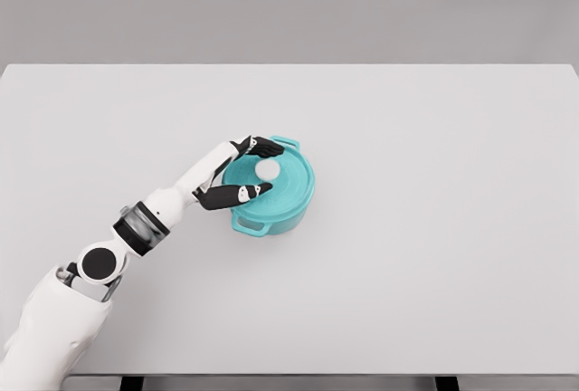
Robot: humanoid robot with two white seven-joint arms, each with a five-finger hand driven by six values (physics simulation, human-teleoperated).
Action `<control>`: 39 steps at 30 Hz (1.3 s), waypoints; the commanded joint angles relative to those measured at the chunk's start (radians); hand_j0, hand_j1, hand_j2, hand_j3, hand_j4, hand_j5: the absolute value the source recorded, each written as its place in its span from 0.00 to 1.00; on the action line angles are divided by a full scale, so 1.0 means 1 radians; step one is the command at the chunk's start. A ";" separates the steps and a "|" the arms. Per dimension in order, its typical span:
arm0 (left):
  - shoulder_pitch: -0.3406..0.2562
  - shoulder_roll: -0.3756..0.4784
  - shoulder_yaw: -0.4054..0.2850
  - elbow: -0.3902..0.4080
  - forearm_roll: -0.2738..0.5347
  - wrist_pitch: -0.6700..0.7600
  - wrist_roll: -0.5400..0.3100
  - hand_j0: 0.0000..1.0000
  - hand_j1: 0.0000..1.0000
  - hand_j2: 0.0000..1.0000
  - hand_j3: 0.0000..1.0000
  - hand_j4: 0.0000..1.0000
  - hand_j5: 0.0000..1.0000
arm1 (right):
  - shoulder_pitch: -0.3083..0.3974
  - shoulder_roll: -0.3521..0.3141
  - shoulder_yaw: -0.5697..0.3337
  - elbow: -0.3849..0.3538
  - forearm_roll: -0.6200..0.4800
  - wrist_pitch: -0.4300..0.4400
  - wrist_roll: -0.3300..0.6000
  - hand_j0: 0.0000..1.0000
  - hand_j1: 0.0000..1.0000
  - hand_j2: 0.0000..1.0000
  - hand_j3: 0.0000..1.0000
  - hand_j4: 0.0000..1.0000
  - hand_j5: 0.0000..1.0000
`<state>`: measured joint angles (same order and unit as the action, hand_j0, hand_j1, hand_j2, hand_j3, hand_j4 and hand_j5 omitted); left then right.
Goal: Open the lid of the pot with left arm
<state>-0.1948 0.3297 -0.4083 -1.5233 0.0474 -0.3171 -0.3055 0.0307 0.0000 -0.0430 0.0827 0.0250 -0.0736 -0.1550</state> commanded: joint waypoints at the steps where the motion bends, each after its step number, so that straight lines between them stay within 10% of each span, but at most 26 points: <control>1: 0.000 -0.001 0.000 0.002 0.005 0.000 0.000 0.65 0.65 0.65 0.65 0.65 0.65 | 0.000 0.000 0.000 0.000 0.000 0.000 0.000 1.00 1.00 1.00 1.00 1.00 1.00; 19: 0.000 -0.014 0.008 0.012 0.009 -0.005 0.002 0.43 0.43 0.43 0.43 0.43 0.43 | 0.000 0.000 0.000 0.000 0.000 0.000 0.000 1.00 1.00 1.00 1.00 1.00 1.00; 39: 0.023 0.034 0.086 -0.067 0.012 -0.004 0.000 0.43 0.43 0.43 0.43 0.43 0.43 | 0.000 0.000 0.000 0.000 0.000 0.000 0.000 1.00 1.00 1.00 1.00 1.00 1.00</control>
<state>-0.1703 0.3581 -0.3413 -1.5873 0.0537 -0.3212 -0.3068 0.0307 0.0000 -0.0429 0.0827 0.0250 -0.0736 -0.1550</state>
